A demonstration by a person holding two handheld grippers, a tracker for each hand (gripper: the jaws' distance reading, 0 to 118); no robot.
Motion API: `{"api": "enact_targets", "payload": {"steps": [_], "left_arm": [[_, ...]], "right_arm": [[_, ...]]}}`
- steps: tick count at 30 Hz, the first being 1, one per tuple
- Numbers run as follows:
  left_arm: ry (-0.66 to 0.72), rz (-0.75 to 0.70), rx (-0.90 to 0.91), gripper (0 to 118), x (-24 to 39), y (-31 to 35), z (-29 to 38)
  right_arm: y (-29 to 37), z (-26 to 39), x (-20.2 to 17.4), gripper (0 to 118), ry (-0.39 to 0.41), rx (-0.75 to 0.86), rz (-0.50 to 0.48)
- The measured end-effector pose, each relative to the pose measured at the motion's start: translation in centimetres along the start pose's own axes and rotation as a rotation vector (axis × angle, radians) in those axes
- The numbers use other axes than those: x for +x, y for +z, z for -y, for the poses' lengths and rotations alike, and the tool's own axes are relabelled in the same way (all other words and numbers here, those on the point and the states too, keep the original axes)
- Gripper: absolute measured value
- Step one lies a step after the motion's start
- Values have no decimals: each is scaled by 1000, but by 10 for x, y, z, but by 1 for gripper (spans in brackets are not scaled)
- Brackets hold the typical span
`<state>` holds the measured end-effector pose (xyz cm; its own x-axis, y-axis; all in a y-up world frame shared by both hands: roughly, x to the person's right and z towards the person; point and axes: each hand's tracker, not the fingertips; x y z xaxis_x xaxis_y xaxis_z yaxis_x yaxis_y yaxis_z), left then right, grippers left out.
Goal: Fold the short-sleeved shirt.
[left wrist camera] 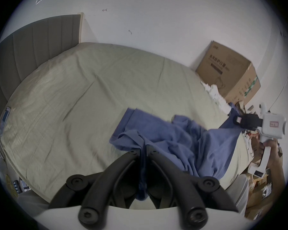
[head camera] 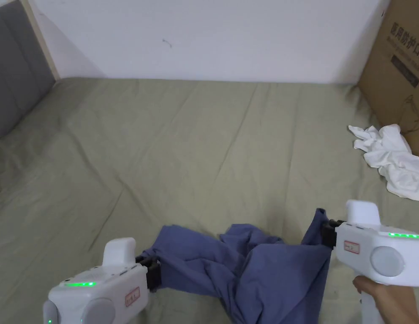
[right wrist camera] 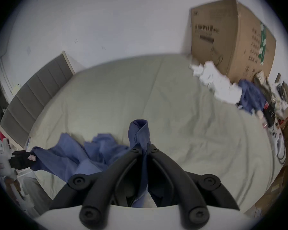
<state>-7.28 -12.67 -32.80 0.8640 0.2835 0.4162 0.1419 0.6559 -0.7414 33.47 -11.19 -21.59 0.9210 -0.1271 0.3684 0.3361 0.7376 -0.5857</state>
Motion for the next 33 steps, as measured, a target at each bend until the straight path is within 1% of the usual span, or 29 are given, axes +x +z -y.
{"api": "enact_targets", "payload": {"steps": [4, 6, 7, 10, 13, 17, 21, 25, 33], "left_arm": [[-16, 17, 83, 9, 5, 12, -37], [-42, 24, 132, 9, 9, 21, -63], [-48, 26, 156, 9, 10, 25, -77], [-79, 40, 222, 9, 14, 36, -122], [-109, 18, 275, 9, 17, 46, -167], [-124, 3, 336, 9, 18, 58, -225], [-134, -13, 368, 9, 18, 65, -275], [-173, -73, 403, 9, 25, 71, -319], [-199, -112, 462, 10, 32, 72, -383]], "right_arm": [[49, -37, -2, 6, 16, 133, 24], [68, -57, -1, 6, 13, 183, 23], [80, -69, -5, 6, 7, 221, 38], [103, -101, -8, 6, 2, 297, 56], [119, -135, -13, 6, -6, 357, 79], [126, -180, -13, 6, -35, 413, 81], [122, -218, -16, 6, -42, 456, 108], [115, -252, -19, 6, -70, 491, 116], [98, -298, -30, 6, -84, 549, 138]]}}
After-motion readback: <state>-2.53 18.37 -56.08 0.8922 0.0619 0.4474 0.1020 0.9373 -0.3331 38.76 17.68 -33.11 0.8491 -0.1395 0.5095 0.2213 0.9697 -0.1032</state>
